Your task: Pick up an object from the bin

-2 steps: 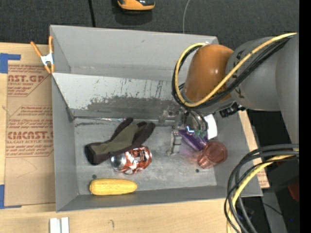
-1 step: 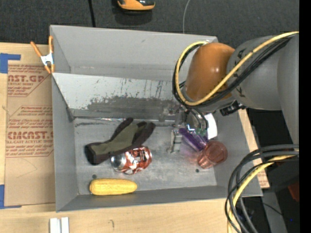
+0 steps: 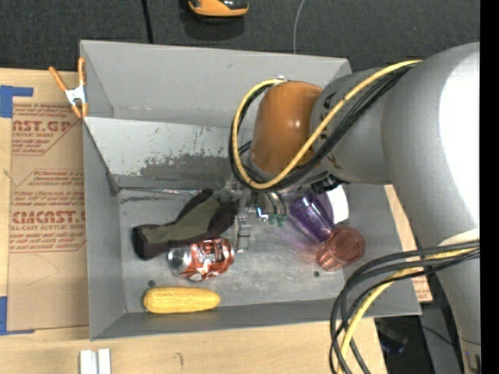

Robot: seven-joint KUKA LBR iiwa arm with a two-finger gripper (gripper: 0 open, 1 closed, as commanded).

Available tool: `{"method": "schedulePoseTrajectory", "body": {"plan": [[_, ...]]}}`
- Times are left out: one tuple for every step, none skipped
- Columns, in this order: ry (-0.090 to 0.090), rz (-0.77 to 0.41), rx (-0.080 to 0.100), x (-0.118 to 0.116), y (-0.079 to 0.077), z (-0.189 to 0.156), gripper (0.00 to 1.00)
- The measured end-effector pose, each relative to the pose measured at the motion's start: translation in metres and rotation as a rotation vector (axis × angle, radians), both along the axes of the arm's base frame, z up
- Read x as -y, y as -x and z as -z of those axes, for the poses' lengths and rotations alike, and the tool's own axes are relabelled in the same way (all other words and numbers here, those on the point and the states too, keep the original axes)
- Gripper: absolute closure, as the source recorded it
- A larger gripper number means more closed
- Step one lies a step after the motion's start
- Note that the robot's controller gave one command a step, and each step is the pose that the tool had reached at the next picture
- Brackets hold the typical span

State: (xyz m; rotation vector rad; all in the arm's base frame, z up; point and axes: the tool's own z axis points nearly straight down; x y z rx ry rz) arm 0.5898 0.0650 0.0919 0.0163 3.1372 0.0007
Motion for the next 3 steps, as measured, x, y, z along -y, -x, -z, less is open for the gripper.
{"method": "schedulePoseTrajectory", "body": {"plan": [[-0.001, -0.028, 0.001, 0.006, 0.022, 0.021, 1.0], [-0.001, -0.028, 0.001, 0.006, 0.022, 0.021, 1.0], [0.0, -0.065, 0.001, -0.006, 0.033, -0.13, 1.0]]}}
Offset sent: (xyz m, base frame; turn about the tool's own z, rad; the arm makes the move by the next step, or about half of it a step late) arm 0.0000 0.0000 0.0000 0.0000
